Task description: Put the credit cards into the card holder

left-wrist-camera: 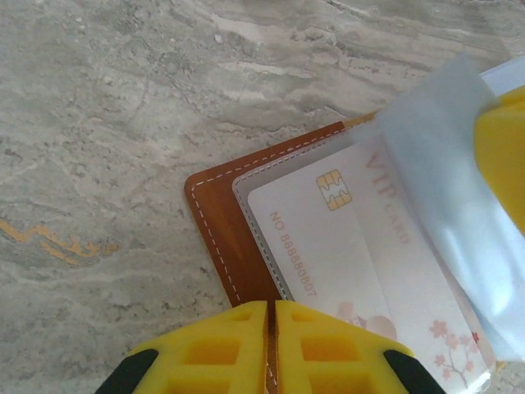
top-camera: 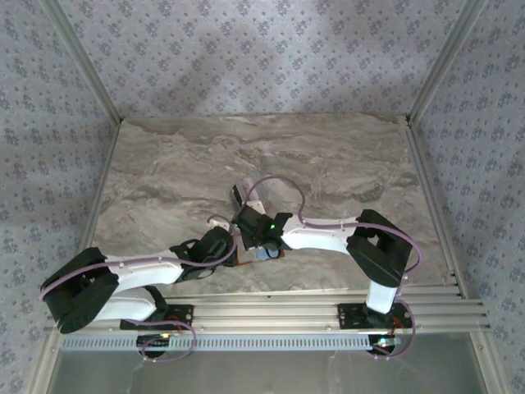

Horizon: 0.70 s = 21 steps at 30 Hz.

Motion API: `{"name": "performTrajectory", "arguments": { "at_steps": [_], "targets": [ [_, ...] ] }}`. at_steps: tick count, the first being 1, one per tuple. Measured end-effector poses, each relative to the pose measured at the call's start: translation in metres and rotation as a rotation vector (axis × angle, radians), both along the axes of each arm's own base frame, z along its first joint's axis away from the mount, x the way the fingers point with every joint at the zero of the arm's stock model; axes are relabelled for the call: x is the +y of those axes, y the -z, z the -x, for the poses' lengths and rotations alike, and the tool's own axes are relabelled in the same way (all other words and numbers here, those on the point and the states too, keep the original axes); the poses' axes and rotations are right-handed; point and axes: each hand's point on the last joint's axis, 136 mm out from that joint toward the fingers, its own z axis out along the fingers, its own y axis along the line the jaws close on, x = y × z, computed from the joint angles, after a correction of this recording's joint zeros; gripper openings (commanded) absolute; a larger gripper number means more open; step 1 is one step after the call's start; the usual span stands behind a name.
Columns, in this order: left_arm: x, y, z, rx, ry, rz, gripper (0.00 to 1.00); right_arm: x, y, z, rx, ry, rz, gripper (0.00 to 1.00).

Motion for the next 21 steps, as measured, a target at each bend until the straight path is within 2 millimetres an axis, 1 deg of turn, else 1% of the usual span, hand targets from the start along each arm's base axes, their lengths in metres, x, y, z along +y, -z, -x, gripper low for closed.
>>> {"name": "performTrajectory", "arguments": {
  "at_steps": [4,10,12,15,18,21],
  "targets": [
    [-0.001,0.001,0.0,0.002,-0.001,0.001,0.11,0.01,0.002,0.006,0.048,-0.033,-0.046,0.13],
    [-0.001,0.001,0.0,0.001,-0.008,0.004,0.11,0.028,0.006,0.014,0.125,-0.082,-0.179,0.27],
    [-0.001,0.001,0.0,0.003,-0.012,0.004,0.11,0.028,0.011,0.015,0.15,-0.08,-0.214,0.3],
    [0.0,0.001,0.0,0.004,-0.014,0.005,0.12,0.026,0.014,0.015,0.177,-0.07,-0.251,0.39],
    [-0.001,0.001,0.0,0.003,-0.014,0.004,0.13,0.024,0.015,0.017,0.197,-0.065,-0.282,0.44],
    [0.0,0.001,0.0,0.004,-0.018,0.005,0.13,0.022,0.016,0.017,0.211,-0.057,-0.309,0.46]
  ]
}}
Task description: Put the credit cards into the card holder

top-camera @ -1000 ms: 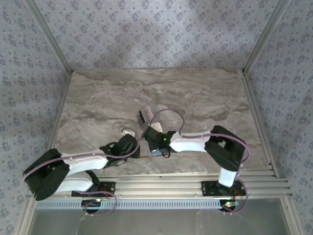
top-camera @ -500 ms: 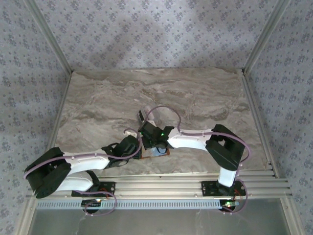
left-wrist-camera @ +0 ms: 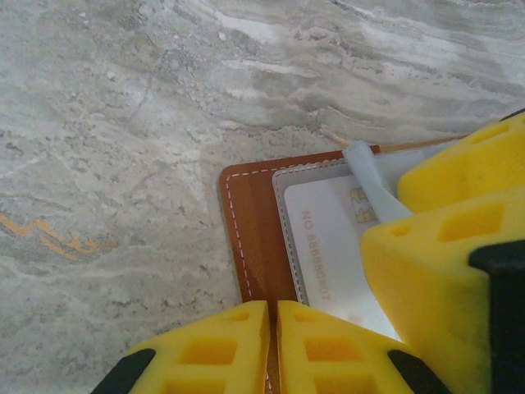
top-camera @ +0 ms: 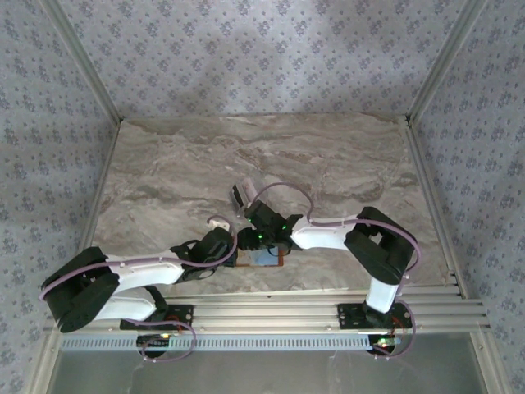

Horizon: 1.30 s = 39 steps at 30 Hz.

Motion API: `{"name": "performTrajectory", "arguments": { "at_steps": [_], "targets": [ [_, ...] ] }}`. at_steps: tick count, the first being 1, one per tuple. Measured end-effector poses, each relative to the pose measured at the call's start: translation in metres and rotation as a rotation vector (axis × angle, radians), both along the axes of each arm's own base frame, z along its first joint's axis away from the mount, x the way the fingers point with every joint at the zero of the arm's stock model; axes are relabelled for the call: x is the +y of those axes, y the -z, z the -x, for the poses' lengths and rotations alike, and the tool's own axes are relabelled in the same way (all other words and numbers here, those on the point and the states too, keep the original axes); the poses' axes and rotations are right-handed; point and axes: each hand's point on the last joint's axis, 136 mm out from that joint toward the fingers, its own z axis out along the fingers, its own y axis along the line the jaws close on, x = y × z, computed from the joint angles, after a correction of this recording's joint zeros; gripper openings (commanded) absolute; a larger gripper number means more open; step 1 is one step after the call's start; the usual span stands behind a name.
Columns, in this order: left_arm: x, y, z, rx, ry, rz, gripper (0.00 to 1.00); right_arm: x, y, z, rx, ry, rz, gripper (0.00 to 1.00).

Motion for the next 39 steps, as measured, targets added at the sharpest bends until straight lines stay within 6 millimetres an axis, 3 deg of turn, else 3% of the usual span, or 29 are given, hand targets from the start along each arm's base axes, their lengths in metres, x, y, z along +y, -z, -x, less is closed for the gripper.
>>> {"name": "performTrajectory", "arguments": {
  "at_steps": [5,10,22,28,35,39],
  "targets": [
    [0.001,-0.001,0.0,0.001,-0.005,-0.002,0.15,-0.001,-0.004,0.004,0.018,0.008,-0.049,0.57],
    [0.001,0.0,0.0,0.002,-0.005,-0.003,0.15,-0.002,-0.016,0.018,0.039,-0.001,-0.109,0.59],
    [0.004,-0.007,0.001,-0.001,-0.01,0.011,0.19,0.002,-0.02,0.035,0.069,-0.032,-0.184,0.53],
    [0.014,-0.023,0.0,-0.029,-0.032,0.044,0.25,0.003,-0.022,0.032,0.068,-0.031,-0.198,0.52],
    [0.022,-0.035,0.001,-0.044,-0.053,0.07,0.3,0.0,-0.007,0.029,0.092,-0.021,-0.169,0.49],
    [0.026,-0.038,0.001,-0.05,-0.062,0.081,0.3,0.008,-0.005,0.027,0.098,-0.031,-0.181,0.48]
  ]
}}
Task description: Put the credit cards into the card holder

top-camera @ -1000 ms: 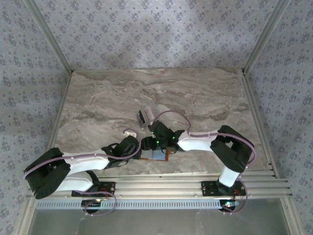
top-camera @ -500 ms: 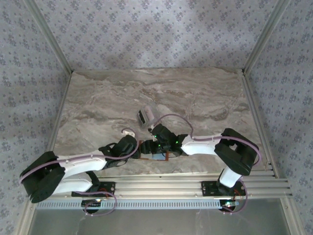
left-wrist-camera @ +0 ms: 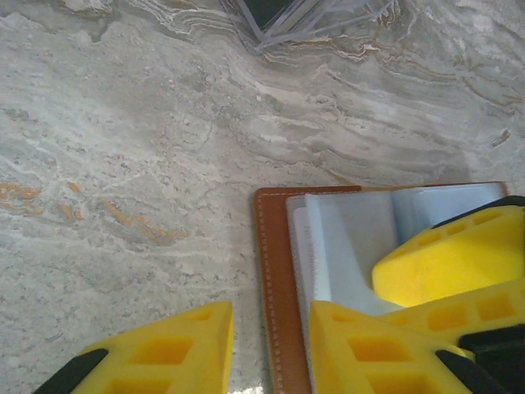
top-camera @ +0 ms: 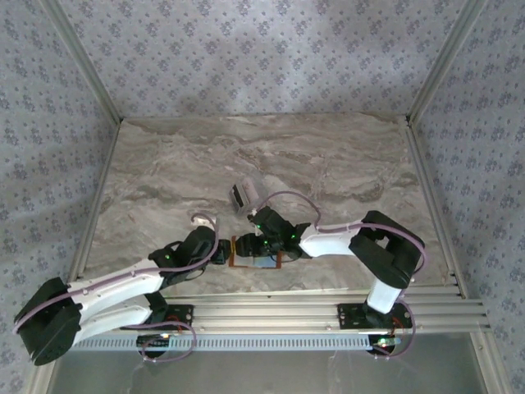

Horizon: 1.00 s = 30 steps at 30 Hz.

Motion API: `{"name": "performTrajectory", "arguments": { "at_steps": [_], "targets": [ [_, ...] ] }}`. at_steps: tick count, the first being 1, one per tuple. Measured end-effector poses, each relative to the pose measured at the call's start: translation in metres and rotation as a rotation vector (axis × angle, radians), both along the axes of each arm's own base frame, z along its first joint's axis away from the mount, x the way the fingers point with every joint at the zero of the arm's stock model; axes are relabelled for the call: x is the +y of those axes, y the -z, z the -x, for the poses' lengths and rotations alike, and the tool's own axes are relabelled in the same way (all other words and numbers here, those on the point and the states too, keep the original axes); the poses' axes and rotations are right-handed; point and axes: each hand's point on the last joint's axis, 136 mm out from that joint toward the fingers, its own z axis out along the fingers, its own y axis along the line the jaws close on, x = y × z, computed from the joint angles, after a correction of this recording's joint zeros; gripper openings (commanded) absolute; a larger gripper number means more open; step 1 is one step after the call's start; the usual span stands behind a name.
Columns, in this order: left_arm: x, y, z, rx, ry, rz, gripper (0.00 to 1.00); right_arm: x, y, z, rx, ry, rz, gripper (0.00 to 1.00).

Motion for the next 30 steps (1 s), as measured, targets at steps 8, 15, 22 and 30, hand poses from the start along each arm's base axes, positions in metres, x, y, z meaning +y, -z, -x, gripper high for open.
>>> {"name": "performTrajectory", "arguments": {
  "at_steps": [8,15,22,30],
  "targets": [
    [-0.002,0.005,0.003,0.028,0.017,0.0,0.29,-0.007,-0.004,-0.004,-0.013,0.009,0.023,0.54],
    [-0.006,0.019,0.006,0.067,0.04,-0.025,0.28,-0.02,-0.021,-0.014,-0.052,0.025,0.055,0.56],
    [-0.011,0.017,0.004,0.065,0.051,-0.016,0.28,-0.036,-0.031,-0.034,-0.091,0.058,0.109,0.55],
    [-0.014,0.013,0.002,0.055,0.053,-0.008,0.29,-0.043,-0.084,-0.097,-0.244,0.123,0.16,0.52]
  ]
}}
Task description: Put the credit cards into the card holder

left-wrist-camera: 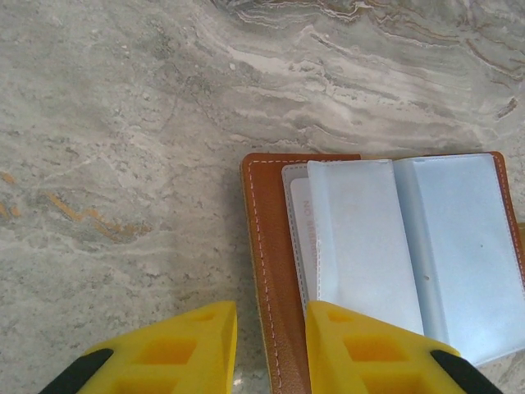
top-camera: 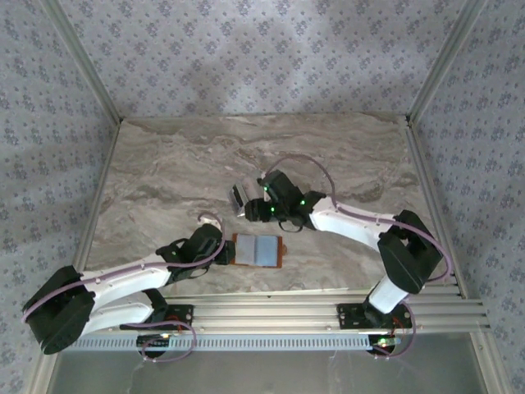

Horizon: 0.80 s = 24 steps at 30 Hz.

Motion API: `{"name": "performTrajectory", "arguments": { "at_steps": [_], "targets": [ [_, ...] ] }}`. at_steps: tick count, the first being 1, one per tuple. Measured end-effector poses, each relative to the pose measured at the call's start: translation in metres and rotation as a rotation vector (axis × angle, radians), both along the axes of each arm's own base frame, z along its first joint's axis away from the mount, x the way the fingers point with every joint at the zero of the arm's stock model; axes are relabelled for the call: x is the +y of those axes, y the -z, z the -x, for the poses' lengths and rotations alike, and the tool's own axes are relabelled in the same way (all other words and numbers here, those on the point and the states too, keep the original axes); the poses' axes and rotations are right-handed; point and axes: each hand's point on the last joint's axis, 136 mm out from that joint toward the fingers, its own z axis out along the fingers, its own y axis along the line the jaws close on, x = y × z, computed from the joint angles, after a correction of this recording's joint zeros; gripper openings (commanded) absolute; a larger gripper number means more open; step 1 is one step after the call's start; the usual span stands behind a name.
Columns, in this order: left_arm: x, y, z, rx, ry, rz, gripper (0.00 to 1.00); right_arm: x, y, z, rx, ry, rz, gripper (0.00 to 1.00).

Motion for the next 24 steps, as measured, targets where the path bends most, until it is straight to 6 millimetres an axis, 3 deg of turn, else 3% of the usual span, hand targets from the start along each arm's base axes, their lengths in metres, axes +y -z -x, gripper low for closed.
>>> {"name": "performTrajectory", "arguments": {
  "at_steps": [3,7,17,24],
  "targets": [
    [0.0,0.0,0.0,-0.002,0.0,0.002,0.29,0.005,-0.012,-0.027,-0.045,0.011,0.027,0.51],
    [-0.002,-0.002,-0.002,-0.01,0.0,0.012,0.31,0.011,-0.007,-0.048,-0.058,0.005,0.089,0.5],
    [0.001,0.001,-0.001,-0.007,-0.007,0.009,0.33,0.011,0.032,-0.064,-0.002,-0.029,0.239,0.5],
    [0.003,0.0,-0.003,-0.011,-0.014,0.013,0.32,0.006,0.041,-0.071,-0.009,-0.022,0.297,0.5]
  ]
}}
